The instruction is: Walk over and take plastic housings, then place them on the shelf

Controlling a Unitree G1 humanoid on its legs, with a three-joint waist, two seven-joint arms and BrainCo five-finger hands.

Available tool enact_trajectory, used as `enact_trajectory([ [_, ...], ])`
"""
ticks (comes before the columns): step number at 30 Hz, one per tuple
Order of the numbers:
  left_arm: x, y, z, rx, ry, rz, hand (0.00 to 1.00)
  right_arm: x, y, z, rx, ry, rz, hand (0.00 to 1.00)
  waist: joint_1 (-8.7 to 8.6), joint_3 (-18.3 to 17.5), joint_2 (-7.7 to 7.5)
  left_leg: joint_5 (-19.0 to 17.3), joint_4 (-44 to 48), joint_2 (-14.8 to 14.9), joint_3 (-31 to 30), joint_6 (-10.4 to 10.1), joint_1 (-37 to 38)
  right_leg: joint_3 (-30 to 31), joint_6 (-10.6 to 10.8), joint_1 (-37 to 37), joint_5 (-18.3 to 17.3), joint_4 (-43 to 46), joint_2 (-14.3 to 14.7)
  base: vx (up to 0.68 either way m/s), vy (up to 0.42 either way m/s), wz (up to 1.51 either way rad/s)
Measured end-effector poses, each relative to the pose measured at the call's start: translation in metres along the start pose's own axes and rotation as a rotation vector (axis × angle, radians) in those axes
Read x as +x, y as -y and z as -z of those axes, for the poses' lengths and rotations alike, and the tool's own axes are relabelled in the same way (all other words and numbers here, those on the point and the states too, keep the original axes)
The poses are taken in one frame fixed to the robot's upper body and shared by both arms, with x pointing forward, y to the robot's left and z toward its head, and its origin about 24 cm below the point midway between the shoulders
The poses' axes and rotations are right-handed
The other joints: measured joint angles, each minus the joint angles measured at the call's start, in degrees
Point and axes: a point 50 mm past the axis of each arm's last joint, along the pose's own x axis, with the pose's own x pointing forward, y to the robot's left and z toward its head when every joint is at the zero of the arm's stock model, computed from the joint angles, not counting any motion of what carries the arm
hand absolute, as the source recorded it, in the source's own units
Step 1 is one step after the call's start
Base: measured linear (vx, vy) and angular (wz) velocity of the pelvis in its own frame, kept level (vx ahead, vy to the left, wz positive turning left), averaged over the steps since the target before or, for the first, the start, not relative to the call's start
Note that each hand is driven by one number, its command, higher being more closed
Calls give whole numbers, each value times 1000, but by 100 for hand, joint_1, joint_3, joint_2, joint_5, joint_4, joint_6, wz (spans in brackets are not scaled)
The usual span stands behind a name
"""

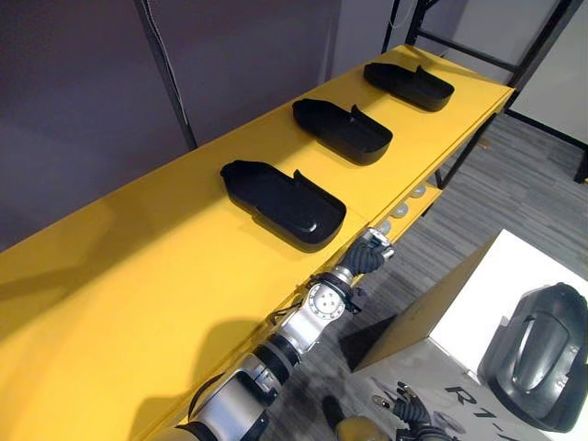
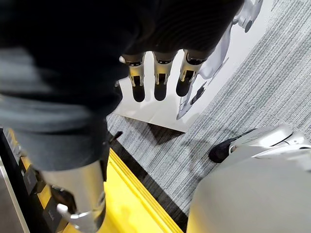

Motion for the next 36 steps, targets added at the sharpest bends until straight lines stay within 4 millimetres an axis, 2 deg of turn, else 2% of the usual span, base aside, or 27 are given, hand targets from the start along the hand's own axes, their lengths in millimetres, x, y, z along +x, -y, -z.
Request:
enact_trajectory([
  [11,-7,-20,26,-5,-116,-73,100,0,-2,1,5,-2,-4,0,-27,57,-76,0,-21,-11,-46,-1,-11,-66,-29,63,45,-149,-7,-23,-1,1],
  [23,-9,-46,30,40,-130,-166,100,0,-2,2,5,-7,-5,0,-158,114,-88,-6,-23,-4,-124,-10,-9,-138,-46,138,62,-240,-15,-27,-6,3],
  [36,-9,-73,28,52,-123,-271,100,-1,1,3,0,-10,2,0,-164,207,-55,-25,-10,14,-94,-38,-7,-112,-66,152,127,-371,-4,-28,-6,-2],
])
